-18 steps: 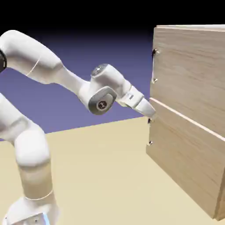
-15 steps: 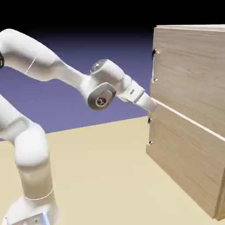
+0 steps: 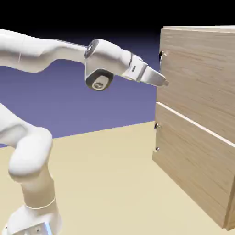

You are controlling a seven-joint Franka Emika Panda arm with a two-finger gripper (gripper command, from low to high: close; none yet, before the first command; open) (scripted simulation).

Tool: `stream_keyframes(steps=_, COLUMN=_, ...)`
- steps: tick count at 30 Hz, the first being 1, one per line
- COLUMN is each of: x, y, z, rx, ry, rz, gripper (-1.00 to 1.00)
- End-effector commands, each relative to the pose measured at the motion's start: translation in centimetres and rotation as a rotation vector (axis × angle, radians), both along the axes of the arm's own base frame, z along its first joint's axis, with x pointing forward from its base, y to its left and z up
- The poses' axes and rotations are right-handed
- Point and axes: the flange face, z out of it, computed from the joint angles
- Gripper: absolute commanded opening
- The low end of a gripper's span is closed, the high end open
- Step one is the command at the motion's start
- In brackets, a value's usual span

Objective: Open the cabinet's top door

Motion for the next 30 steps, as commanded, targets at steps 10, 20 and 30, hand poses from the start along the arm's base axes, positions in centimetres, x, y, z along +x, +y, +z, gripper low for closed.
stream_keyframes(steps=10, x=-0.8, y=3.1, z=3.4, rx=-0.006, ry=-0.158, rz=-0.012, gripper=0.00)
stream_keyframes(steps=20, x=-0.1, y=7.8, z=3.6, rx=-0.024, ry=-0.282, rz=-0.002, gripper=0.00)
stream_keyframes(steps=30, x=2.4, y=13.3, z=0.5, rx=-0.043, ry=-0.361, rz=0.018, gripper=0.00)
